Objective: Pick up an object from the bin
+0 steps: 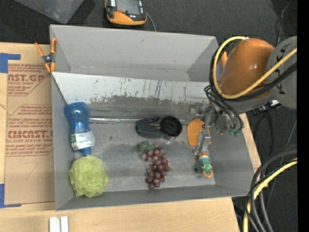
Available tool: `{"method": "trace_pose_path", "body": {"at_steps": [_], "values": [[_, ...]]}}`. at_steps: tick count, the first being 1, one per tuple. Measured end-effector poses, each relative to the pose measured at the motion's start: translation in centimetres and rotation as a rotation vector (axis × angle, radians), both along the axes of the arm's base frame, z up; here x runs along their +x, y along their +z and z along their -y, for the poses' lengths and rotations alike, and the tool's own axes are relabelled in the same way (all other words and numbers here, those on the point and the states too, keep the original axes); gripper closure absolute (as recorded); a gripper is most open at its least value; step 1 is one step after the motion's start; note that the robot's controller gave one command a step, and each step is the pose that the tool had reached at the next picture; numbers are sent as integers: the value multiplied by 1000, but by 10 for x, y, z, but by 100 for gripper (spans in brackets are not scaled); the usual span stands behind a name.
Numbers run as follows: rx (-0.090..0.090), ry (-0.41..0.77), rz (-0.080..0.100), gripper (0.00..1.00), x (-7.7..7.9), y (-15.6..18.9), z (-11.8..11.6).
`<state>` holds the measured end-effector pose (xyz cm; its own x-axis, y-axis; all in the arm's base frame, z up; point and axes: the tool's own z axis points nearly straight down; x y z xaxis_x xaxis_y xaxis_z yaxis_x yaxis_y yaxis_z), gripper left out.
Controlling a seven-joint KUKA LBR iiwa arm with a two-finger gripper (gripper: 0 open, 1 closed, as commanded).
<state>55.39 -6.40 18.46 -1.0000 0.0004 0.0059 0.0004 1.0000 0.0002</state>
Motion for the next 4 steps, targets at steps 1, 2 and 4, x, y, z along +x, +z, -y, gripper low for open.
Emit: {"method": "trace_pose_path", "body": {"at_steps": [1,2,4], "values": [[-1,1,8,0,2,5,0],[2,488,6,0,-30,-105,-73],[7,572,5,0,-72,-85,-78]]}}
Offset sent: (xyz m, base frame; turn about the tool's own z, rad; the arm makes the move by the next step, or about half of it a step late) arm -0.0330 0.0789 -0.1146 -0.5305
